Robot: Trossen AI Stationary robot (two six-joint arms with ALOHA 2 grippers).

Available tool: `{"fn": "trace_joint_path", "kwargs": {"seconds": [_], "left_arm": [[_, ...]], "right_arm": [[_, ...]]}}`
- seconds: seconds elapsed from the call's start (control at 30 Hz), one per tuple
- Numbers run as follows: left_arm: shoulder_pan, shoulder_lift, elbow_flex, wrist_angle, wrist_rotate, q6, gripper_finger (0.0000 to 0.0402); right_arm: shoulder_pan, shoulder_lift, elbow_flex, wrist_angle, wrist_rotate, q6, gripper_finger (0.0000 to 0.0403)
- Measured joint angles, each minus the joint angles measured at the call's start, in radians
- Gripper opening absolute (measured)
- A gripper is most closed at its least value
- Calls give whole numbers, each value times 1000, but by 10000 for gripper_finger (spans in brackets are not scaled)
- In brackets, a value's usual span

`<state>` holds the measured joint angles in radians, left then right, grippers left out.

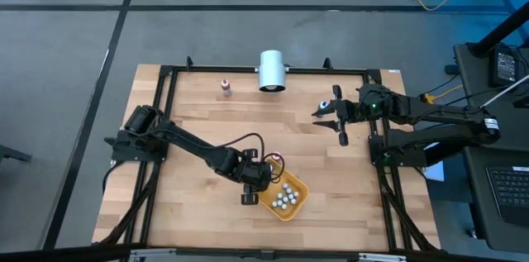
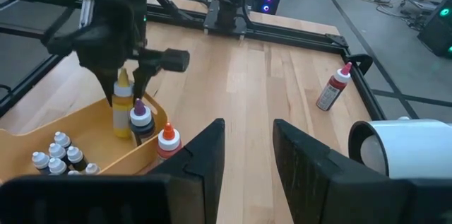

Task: Pick & Place food coloring
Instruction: Put the large yellow food coloring bottle into the yellow container

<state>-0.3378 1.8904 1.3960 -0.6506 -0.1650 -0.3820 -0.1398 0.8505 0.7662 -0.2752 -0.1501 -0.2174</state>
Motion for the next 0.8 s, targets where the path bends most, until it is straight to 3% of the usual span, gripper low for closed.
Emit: {"fn": "trace_joint_path", "kwargs": {"seconds": [0.33,0.8], "left_arm": [[4,11,0,-10,-93,-5,150],[6,16,0,-32,-71,4,172]], "right_arm": [[0,0,0,0,0,0,123],[0,0,0,0,0,0,123]]}}
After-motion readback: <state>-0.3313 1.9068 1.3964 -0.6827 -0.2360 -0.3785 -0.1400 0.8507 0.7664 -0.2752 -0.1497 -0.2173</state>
